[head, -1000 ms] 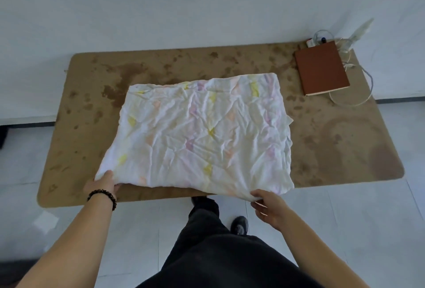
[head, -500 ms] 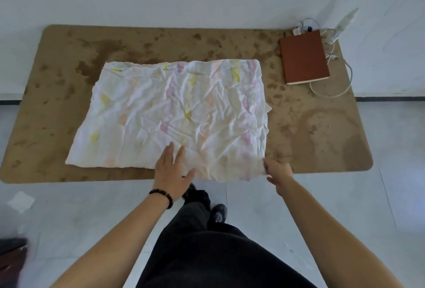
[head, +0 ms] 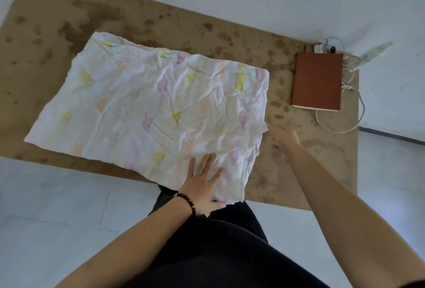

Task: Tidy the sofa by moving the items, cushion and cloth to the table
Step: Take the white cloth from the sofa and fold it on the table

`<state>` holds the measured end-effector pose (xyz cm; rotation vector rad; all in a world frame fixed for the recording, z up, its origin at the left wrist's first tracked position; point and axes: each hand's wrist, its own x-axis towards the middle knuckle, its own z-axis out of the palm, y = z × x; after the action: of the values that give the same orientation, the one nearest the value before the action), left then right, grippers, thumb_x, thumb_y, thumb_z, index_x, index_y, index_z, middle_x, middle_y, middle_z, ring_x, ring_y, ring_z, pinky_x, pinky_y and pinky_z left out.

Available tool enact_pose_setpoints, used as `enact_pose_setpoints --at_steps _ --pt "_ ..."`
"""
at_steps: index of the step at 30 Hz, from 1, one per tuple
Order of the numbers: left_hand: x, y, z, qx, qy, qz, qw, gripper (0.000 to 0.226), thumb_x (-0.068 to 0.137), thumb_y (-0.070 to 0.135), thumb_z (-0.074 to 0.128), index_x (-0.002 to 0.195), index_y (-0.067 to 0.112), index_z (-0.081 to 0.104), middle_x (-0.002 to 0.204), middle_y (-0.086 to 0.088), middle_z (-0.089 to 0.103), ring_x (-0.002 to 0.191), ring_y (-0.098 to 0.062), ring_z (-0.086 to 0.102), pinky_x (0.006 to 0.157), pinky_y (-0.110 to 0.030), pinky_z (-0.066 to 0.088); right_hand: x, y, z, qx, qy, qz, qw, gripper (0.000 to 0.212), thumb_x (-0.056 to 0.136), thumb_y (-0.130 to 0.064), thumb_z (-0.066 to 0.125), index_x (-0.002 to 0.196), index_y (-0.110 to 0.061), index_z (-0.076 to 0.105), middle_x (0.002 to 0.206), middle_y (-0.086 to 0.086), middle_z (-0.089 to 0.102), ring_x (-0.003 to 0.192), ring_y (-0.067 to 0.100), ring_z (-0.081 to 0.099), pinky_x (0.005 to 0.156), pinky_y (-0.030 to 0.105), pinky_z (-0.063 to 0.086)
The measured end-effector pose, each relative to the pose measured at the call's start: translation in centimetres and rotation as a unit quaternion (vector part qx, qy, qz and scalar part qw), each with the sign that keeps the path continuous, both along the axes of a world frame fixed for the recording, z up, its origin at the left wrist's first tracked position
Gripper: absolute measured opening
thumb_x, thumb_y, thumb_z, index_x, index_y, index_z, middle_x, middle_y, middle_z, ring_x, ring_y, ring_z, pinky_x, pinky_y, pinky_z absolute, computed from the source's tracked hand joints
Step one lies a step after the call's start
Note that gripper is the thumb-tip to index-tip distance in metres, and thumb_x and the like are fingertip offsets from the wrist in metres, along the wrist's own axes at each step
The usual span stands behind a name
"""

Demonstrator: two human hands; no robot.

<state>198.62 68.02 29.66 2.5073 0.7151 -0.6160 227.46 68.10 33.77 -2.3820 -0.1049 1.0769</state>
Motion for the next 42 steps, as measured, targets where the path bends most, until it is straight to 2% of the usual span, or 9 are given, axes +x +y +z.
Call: enact_pose_setpoints --at_steps 4,6,16,18,22,27,32,37,42 --pt "1.4 -1.5 0.1 0.043 0.017 0.049 0.998 0.114 0.068 0.085 0.034 0.155 0.021 -0.001 0.156 -0.02 -0.031 0.142 -0.033 -0.035 0.113 -0.064 -0.012 1.1 5.0 -1.5 0.037 -0.013 0.065 0.997 0.052 0.081 -0.056 0.066 0.103 -0.01 0.06 0.097 0.004 0.061 0.09 0.027 0.059 0.071 0.031 0.045" --pt "2.0 -3.2 -0.2 0.085 0.027 0.067 0.994 0.118 0.065 0.083 0.039 0.155 0.017 0.001 0.158 -0.021 -0.025 0.145 -0.036 -0.026 0.113 -0.066 -0.007 1.0 6.7 -2.1 0.043 0.027 0.074 0.996 0.055 0.073 -0.063 0.073 0.084 -0.014 0.052 0.08 0.0 0.052 0.073 0.02 0.054 0.064 0.03 0.044" --pt "4.3 -8.3 1.4 0.066 -0.062 0.262 0.961 0.042 0.085 0.035 0.049 0.125 0.025 0.061 0.139 -0.01 0.055 0.13 -0.03 0.05 0.1 -0.05 0.048 1.6 8.4 -1.4 0.08 0.342 -0.009 0.936 0.012 0.088 -0.006 0.066 0.098 -0.009 0.059 0.071 0.001 0.055 0.043 0.008 0.053 0.046 0.021 0.047" --pt "4.0 -7.8 3.5 0.011 -0.113 0.408 0.906 0.039 0.093 0.028 0.04 0.125 0.024 0.063 0.133 -0.004 0.06 0.124 -0.025 0.055 0.1 -0.041 0.048 1.6 8.9 -0.4 0.089 0.34 -0.016 0.936 0.01 0.088 -0.005 0.063 0.096 -0.008 0.059 0.067 0.001 0.054 0.039 0.008 0.053 0.045 0.021 0.047" --pt "3.4 -5.5 7.7 -0.047 -0.222 0.677 0.7 0.021 0.099 0.021 0.049 0.112 0.025 0.065 0.101 0.003 0.07 0.094 -0.018 0.064 0.079 -0.027 0.051 0.4 10.9 2.1 0.143 0.349 -0.033 0.925 0.026 0.083 -0.012 0.069 0.107 -0.007 0.064 0.084 0.005 0.067 0.075 0.019 0.065 0.069 0.03 0.057" --pt "-0.1 -2.1 10.4 -0.057 -0.336 0.795 0.503 0.016 0.1 0.023 0.051 0.099 0.019 0.066 0.091 0.003 0.067 0.082 -0.016 0.06 0.072 -0.031 0.05 -3.3 14.6 4.9 0.201 0.322 -0.005 0.925 0.025 0.084 -0.014 0.073 0.106 -0.007 0.064 0.091 0.007 0.067 0.072 0.018 0.063 0.058 0.026 0.054" --pt "-5.6 2.1 10.5 -0.081 -0.371 0.819 0.429 0.021 0.097 0.026 0.053 0.099 0.009 0.065 0.091 -0.004 0.062 0.085 -0.021 0.056 0.07 -0.039 0.05 -8.7 19.1 5.8 0.216 0.252 0.059 0.941 0.034 0.088 -0.012 0.068 0.116 -0.01 0.049 0.098 0.01 0.058 0.077 0.019 0.059 0.071 0.029 0.059" --pt "-12.7 8.7 9.9 -0.151 -0.365 0.823 0.409 0.018 0.09 0.024 0.062 0.096 0.01 0.074 0.105 -0.006 0.072 0.098 -0.028 0.064 0.085 -0.05 0.055 -15.7 25.6 6.5 0.208 0.165 0.136 0.955 0.011 0.09 -0.011 0.056 0.087 -0.012 0.045 0.079 0.002 0.045 0.08 0.022 0.052 0.068 0.032 0.049" --pt "-20.8 16.6 9.1 -0.164 -0.406 0.826 0.355 0.017 0.084 0.023 0.069 0.098 0.014 0.074 0.097 0.0 0.074 0.088 -0.02 0.068 0.076 -0.037 0.054 -25.2 33.7 6.9 0.219 0.083 0.209 0.95 0.011 0.091 -0.015 0.054 0.094 -0.005 0.057 0.094 0.009 0.056 0.082 0.022 0.058 0.069 0.034 0.051"
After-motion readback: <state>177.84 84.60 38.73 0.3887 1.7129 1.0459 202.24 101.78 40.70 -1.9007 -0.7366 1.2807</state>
